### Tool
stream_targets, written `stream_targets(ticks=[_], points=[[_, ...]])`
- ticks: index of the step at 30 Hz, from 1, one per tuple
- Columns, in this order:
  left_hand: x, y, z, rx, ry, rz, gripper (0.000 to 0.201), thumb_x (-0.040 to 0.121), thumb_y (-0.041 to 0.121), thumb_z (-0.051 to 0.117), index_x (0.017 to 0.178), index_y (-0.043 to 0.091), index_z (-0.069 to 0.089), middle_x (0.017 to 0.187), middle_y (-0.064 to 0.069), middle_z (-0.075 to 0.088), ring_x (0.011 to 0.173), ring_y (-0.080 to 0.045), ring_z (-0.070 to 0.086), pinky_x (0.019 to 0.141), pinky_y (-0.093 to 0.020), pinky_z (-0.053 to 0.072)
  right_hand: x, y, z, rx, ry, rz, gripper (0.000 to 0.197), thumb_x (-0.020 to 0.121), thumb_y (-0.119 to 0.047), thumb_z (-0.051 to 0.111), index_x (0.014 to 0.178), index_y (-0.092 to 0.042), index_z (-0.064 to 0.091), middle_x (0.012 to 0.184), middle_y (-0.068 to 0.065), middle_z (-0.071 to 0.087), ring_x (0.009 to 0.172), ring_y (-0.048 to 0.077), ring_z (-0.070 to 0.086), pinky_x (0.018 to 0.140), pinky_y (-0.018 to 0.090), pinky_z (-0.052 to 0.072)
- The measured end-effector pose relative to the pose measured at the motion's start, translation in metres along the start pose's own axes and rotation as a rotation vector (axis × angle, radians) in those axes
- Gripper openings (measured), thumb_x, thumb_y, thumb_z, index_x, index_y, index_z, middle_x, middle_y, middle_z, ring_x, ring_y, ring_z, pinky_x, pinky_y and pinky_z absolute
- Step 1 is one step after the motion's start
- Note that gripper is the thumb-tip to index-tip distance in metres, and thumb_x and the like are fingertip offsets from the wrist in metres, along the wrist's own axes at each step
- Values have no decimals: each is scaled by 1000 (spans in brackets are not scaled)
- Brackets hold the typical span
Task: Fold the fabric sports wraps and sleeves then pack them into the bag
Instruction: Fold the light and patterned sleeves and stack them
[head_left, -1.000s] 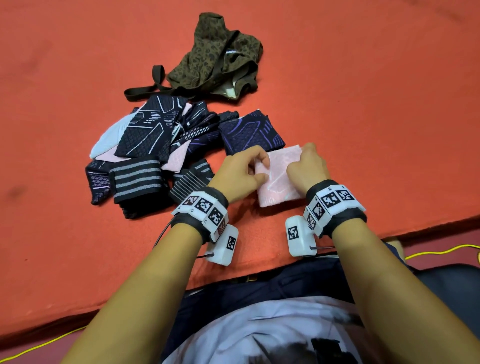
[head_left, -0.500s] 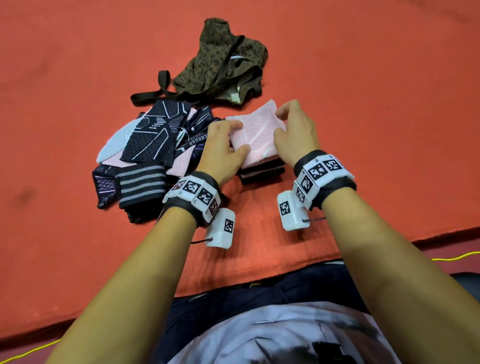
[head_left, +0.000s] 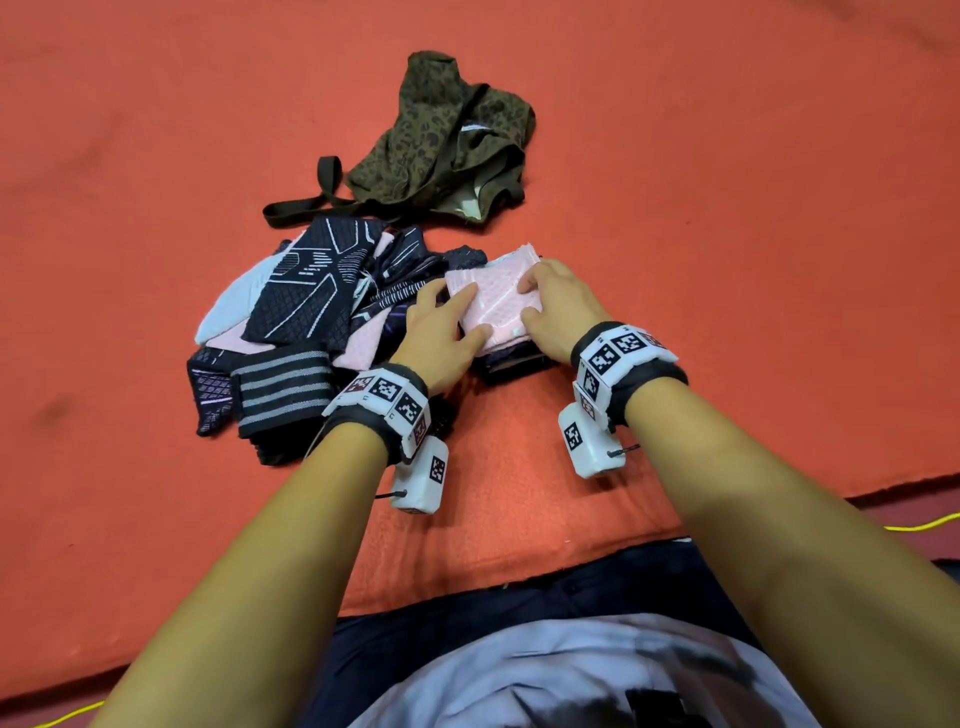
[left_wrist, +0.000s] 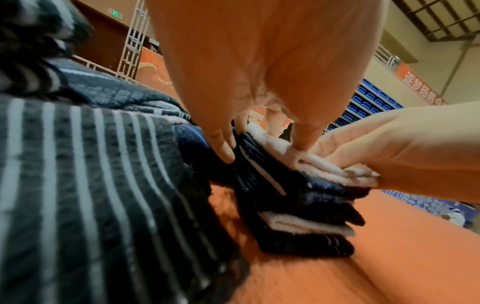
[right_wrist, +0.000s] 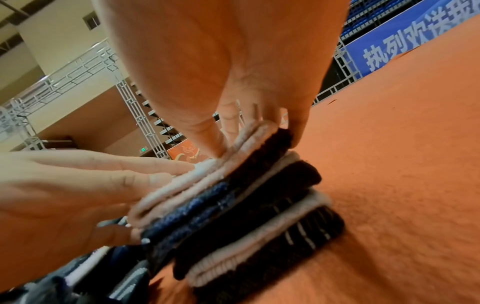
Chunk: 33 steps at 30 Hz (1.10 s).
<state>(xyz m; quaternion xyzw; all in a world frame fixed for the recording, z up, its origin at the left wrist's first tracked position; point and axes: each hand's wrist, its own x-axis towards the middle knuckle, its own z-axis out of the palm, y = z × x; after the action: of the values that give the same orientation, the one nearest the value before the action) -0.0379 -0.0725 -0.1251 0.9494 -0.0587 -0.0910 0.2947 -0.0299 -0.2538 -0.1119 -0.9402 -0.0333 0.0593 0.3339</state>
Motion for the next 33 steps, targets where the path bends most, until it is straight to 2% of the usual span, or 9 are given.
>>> stream_targets(ticks=[4,8,11,13,17,20,24,28,33], points=[[-10,-4,-7,-97,43,6,54,96,31,61,147,26,44,148,-10,29,138,-22,35,118,-27,24,-2,-11,-2,-55,123,-3,31,83,-8,55,112,-19,58,138,3,45,126,28,43,106,43,34],[-25,-9,-23,-58,92,29,44,93,15,61,136,21,55,132,-8,43,119,-20,51,103,-26,41,-12,-33,3,44,249,-107,27,81,-5,52,98,-20,65,120,0,56,124,24,45,100,35,30],[-36,-16,-32,18,65,39,36,87,7,62,122,16,65,122,-8,53,109,-20,57,91,-19,43,-19,-52,12,40,259,-203,24,81,-3,51,89,-18,67,107,0,58,116,26,49,101,35,30],[-43,-20,-38,61,64,48,33,85,7,64,116,16,69,118,-8,58,109,-21,58,98,-26,44,-25,-61,15,83,186,-234,23,81,-4,51,88,-18,68,103,0,63,104,25,55,96,35,40],[-56,-29,-46,177,54,45,35,81,5,65,113,17,71,118,-7,61,115,-23,55,103,-31,40,-37,-70,31,-1,-186,-172,18,81,-15,52,81,-27,65,90,-1,70,89,24,63,83,38,54],[-58,-37,-46,218,4,11,41,78,2,63,116,16,70,120,-10,60,117,-26,55,106,-34,40,-43,-66,52,-179,-313,-85,6,80,-31,57,81,-26,59,96,7,68,92,31,65,83,39,55],[-59,-47,-40,270,-44,-29,37,80,4,61,114,17,72,123,-10,61,116,-30,56,106,-41,42,-48,-56,74,-217,-420,-43,30,86,-42,65,101,-17,61,106,13,67,99,33,63,77,31,48],[-58,-49,-41,273,-1,-16,33,83,3,58,109,15,74,123,-10,61,115,-31,57,104,-40,44,-49,-57,83,-154,-422,-35,33,89,-34,67,112,-11,60,110,12,66,103,31,63,79,30,47],[-58,-46,-48,254,49,-30,38,79,-2,54,110,13,71,116,-14,60,107,-33,59,96,-40,47,-36,-70,76,-111,-302,-55,19,89,-26,63,102,-15,55,107,12,65,99,32,62,78,32,48]])
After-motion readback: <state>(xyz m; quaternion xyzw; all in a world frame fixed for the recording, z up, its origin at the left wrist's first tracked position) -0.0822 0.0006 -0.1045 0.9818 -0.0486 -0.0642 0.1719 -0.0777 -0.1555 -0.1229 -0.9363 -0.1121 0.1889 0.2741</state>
